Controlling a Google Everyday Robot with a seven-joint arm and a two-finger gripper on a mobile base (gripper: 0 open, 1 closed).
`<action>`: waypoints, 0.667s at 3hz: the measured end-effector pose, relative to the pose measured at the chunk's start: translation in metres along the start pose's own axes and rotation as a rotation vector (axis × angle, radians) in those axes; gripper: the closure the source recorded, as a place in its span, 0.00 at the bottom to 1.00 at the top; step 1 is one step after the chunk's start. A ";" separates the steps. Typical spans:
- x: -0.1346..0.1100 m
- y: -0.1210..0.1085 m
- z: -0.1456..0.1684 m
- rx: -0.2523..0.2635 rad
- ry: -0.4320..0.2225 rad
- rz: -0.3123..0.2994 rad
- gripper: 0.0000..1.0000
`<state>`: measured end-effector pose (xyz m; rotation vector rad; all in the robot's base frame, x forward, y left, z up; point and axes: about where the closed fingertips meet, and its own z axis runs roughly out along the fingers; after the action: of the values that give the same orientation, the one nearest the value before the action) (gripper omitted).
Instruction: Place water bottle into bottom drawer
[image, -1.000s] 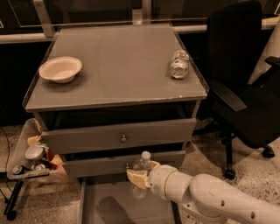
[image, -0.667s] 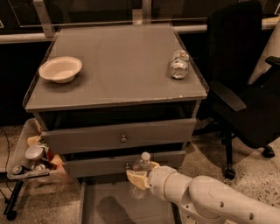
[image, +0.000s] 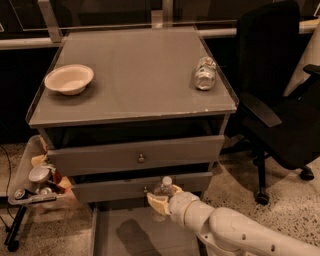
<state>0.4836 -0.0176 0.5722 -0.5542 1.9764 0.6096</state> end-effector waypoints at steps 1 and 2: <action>0.023 -0.015 0.017 0.022 -0.007 0.004 1.00; 0.058 -0.022 0.033 0.039 0.010 0.046 1.00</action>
Offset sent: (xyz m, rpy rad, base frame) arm 0.0108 -0.0077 -0.1114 0.0080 0.0666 -0.0896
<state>0.4934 -0.0212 0.5026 -0.4899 2.0111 0.5967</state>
